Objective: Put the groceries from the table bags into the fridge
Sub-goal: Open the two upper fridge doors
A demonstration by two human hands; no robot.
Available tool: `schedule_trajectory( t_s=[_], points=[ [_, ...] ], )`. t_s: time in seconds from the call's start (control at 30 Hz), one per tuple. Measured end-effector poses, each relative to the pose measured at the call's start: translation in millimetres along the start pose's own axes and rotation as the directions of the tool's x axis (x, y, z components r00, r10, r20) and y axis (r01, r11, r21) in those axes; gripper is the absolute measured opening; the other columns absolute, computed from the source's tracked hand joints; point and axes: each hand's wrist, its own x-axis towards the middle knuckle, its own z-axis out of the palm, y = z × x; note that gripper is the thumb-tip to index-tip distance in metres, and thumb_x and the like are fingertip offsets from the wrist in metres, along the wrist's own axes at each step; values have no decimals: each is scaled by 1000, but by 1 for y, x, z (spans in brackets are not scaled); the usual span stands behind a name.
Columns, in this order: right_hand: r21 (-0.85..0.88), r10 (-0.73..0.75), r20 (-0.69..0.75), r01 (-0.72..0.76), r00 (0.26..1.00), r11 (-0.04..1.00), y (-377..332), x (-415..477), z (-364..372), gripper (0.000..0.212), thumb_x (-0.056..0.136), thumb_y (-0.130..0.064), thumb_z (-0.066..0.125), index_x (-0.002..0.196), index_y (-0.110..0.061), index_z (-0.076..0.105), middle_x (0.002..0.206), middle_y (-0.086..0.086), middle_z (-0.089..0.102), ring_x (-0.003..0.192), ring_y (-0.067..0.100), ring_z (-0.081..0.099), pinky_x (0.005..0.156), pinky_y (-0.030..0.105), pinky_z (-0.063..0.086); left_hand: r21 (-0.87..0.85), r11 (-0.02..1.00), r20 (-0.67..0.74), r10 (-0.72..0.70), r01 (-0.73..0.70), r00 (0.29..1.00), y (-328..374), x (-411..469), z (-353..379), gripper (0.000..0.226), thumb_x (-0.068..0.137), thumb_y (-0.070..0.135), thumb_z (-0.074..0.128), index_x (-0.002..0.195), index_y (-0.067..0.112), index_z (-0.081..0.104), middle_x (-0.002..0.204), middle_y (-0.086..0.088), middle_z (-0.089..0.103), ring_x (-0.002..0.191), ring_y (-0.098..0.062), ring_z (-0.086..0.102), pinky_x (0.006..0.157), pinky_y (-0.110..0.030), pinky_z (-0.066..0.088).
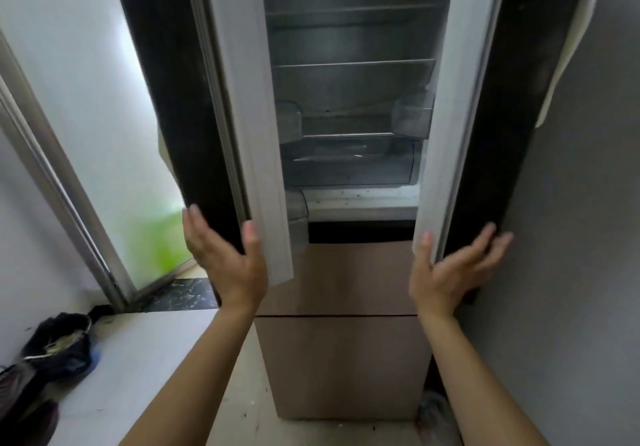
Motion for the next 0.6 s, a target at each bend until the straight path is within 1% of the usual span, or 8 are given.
schedule_trajectory(
  t_s=[0.07, 0.13, 0.2, 0.23, 0.3, 0.4, 0.5, 0.6],
  points=[
    [-96, -376, 78, 383, 923, 919, -12, 13, 4, 73, 94, -41, 59, 152, -8, 29, 159, 30, 15, 148, 42, 18, 122, 50, 14, 147, 893, 73, 420, -426, 905, 17, 5, 6, 79, 89, 44, 55, 150, 3, 26, 157, -22, 17, 148, -38, 16, 122, -46, 9],
    [-192, -462, 308, 530, 832, 826, -22, 29, 13, 70, 92, -31, 62, 153, -12, 33, 160, 27, 15, 151, 40, 13, 124, 49, 7, 236, 660, 275, 659, -713, 700, 29, 12, 21, 73, 89, 40, 59, 149, 10, 31, 157, -21, 15, 148, -42, 14, 121, -55, 9],
    [-322, -383, 533, 599, 754, 733, -18, 45, 20, 76, 91, -28, 62, 157, -15, 27, 164, 22, 12, 153, 36, 5, 124, 50, 4, 225, 441, 552, 677, -869, 487, 27, 19, 37, 76, 88, 34, 63, 153, 14, 31, 161, -22, 9, 151, -40, 7, 122, -56, 8],
    [-390, -337, 580, 616, 742, 685, -11, 53, 21, 79, 90, -27, 63, 158, -15, 24, 165, 21, 9, 153, 35, 2, 124, 50, 2, 249, 367, 655, 619, -897, 435, 18, 25, 43, 80, 87, 32, 64, 155, 16, 26, 163, -22, 4, 152, -38, 0, 122, -56, 5],
    [-511, -266, 593, 610, 760, 606, 3, 65, 19, 85, 87, -26, 65, 158, -10, 22, 165, 23, 3, 152, 37, -3, 122, 50, -2, 381, 321, 729, 472, -867, 495, 4, 36, 48, 93, 86, 33, 63, 158, 15, 7, 164, -22, -9, 151, -36, -14, 122, -52, -9],
    [-577, -203, 573, 566, 794, 588, 8, 72, 16, 90, 82, -29, 67, 158, -11, 22, 164, 26, 0, 151, 42, -5, 119, 57, -6, 531, 405, 683, 316, -744, 659, 5, 36, 50, 102, 88, 38, 58, 155, 16, -15, 159, -21, -29, 146, -37, -29, 116, -53, -22],
    [-546, -256, 562, 585, 787, 599, 0, 84, 17, 95, 79, -29, 69, 158, -11, 20, 164, 24, -4, 151, 42, -7, 117, 60, -11, 555, 521, 610, 275, -648, 743, 32, 39, 55, 105, 81, 40, 62, 157, 22, -8, 159, -17, -28, 147, -39, -26, 109, -64, -18],
    [-499, -355, 535, 625, 767, 600, -14, 113, 21, 97, 78, -21, 69, 159, -12, 17, 160, 28, 8, 149, 44, 4, 119, 63, -1, 547, 469, 567, 402, -694, 719, 50, 63, 66, 102, 78, 32, 67, 158, 19, 6, 163, -19, -14, 150, -39, -14, 113, -68, -9]
  ],
)
